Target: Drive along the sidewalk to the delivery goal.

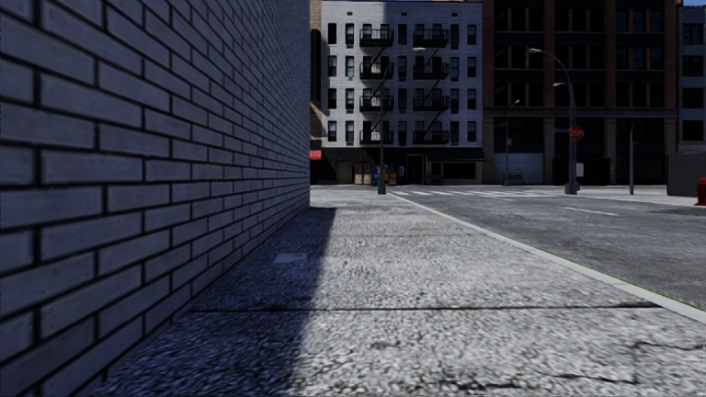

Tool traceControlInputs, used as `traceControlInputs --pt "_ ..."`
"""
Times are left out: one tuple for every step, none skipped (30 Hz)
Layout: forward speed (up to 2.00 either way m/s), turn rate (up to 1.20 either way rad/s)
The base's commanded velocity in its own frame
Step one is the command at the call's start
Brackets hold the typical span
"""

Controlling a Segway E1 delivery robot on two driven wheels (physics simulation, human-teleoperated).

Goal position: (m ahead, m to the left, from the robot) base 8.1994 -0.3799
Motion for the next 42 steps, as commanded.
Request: traceControlInputs --pt "1.43 0.0" --pt "1.43 0.0" --pt "1.43 0.0" --pt "1.43 0.0" --pt "1.43 0.0" --pt "1.43 0.0" --pt "1.43 0.0" --pt "1.43 0.0" --pt "1.43 0.0" --pt "1.43 0.0" --pt "1.43 0.0" --pt "1.43 0.0" --pt "1.43 0.0" --pt "1.43 0.0" --pt "1.43 0.0" --pt "1.43 0.0" --pt "1.41 0.0" --pt "1.39 0.0" --pt "1.38 0.0" --pt "1.38 0.0" --pt "1.38 0.0" --pt "1.38 0.0" --pt "1.37 0.0" --pt "1.37 0.0" --pt "1.37 0.0" --pt "1.37 0.0" --pt "1.37 0.0" --pt "1.37 0.0" --pt "1.37 0.0" --pt "1.37 0.0" --pt "1.37 0.0" --pt "1.37 0.0" --pt "1.37 0.0" --pt "1.37 0.0" --pt "1.37 0.0" --pt "1.37 0.0" --pt "1.37 0.0" --pt "1.37 0.0" --pt "1.37 0.0" --pt "1.37 0.0" --pt "1.37 0.0" --pt "1.37 0.0"
